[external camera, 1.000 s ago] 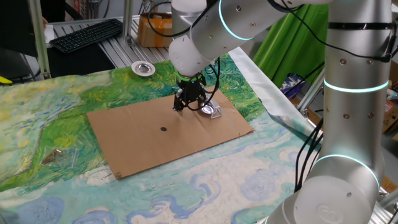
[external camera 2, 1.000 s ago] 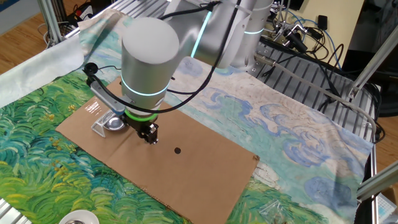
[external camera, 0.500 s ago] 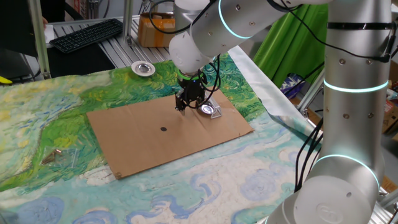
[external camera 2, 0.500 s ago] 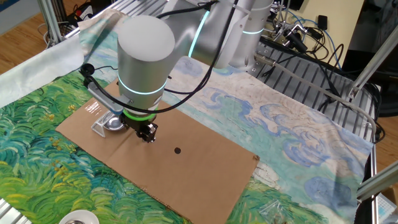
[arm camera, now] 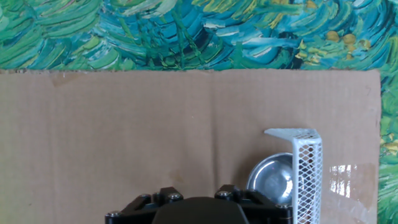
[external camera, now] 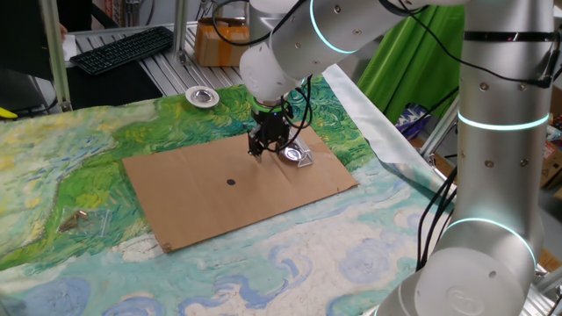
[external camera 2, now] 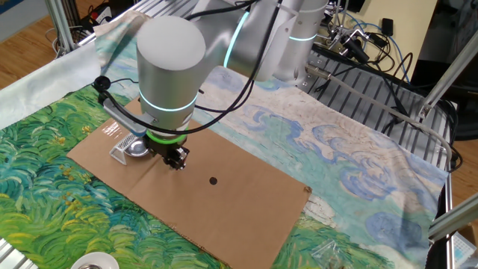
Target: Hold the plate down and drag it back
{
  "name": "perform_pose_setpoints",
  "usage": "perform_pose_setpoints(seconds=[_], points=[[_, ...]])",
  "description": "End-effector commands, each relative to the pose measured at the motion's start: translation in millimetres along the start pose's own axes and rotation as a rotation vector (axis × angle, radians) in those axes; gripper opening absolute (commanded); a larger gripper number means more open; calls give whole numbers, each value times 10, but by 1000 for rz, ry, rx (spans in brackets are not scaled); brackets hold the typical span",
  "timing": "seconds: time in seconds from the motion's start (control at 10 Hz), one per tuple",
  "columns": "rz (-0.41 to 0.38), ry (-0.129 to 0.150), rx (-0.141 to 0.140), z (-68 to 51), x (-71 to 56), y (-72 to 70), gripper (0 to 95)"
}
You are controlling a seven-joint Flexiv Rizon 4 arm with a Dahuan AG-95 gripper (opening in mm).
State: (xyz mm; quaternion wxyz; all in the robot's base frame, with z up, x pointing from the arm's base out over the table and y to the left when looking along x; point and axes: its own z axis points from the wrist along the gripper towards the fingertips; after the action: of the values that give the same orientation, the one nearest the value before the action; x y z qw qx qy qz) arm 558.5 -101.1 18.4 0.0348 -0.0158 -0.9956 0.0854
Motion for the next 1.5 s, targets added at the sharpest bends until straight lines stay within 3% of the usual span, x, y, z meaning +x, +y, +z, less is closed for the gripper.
perform_pose_setpoints(seconds=[0.1,0.5,1.2,1.5], points=[[2,1,1,2,-3,1,0],[-10,14,6,-49,-4,-29,0],[-41,18,107,-130,-92,-151,0],[-84,17,170,-140,-117,-183,0]])
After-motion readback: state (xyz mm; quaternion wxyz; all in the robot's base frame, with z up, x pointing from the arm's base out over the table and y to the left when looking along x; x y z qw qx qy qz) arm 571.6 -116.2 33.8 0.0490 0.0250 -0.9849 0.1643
